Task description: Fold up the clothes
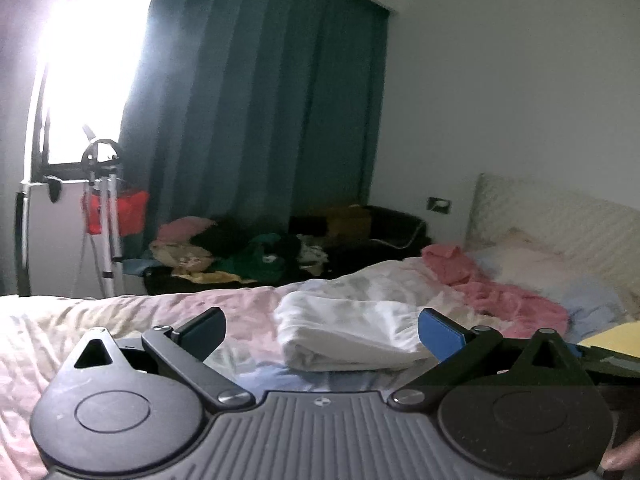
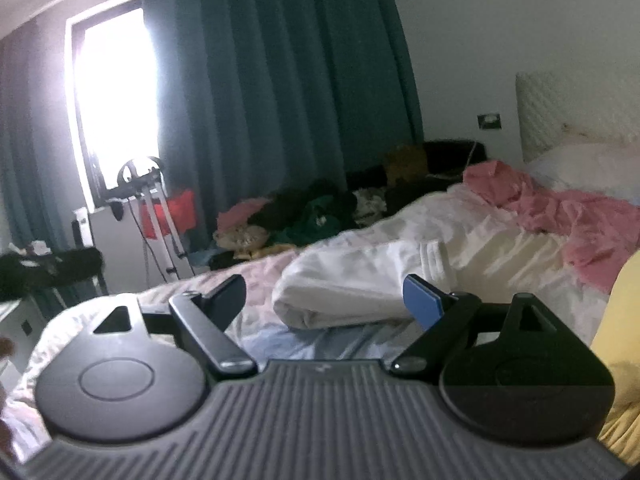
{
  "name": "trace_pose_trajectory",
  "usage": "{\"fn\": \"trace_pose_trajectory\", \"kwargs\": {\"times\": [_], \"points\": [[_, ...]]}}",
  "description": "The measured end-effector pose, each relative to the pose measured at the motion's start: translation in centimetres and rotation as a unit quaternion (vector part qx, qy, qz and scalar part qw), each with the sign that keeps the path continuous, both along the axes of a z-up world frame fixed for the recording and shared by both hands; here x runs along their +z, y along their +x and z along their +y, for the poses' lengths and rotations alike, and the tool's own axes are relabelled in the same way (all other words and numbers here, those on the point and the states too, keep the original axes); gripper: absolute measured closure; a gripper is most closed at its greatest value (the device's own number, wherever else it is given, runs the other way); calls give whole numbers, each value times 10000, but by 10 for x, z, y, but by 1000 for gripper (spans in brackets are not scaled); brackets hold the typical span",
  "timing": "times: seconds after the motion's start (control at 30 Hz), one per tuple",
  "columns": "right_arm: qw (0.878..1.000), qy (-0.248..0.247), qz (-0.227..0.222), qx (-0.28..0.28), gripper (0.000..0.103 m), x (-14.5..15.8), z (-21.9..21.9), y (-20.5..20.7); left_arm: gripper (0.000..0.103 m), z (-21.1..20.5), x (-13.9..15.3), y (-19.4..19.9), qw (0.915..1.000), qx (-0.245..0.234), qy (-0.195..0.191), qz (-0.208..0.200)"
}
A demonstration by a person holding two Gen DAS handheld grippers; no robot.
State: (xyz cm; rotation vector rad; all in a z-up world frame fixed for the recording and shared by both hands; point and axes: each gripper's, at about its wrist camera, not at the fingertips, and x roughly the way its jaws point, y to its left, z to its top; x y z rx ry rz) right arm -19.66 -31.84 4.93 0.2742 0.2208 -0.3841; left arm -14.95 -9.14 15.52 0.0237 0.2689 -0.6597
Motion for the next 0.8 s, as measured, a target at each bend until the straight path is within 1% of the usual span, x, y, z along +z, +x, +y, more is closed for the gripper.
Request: {"fn": "trace_pose_trajectory", "kwargs": {"times": [0.1,0.23,0.3,0.37,0.5,0.67,0.8], "points": [[9999,-3,148,11,16,-17,0,11,0,-3,-12,5,9997,1,231,-57],[9995,-81,298,-34,16,-35,2,22,0,-11,-26,13,9992,9,393,-6],[9995,-41,290,-106,16,-40,0,24,0,-14,-33,16,9991,23,423,-13],[9994,4,291,-198,16,-46,-2,26,0,-17,-40,21,9992,34,395,80],[9990,-43,406,-195,16,-51,-1,34,0,-22,-53,34,9987,79,413,274],[9987,-181,463,-145,16,-52,3,35,0,-24,-61,41,9980,256,485,300],[9987,-137,445,-190,16,-50,3,32,0,-22,-60,41,9981,294,469,281]]}}
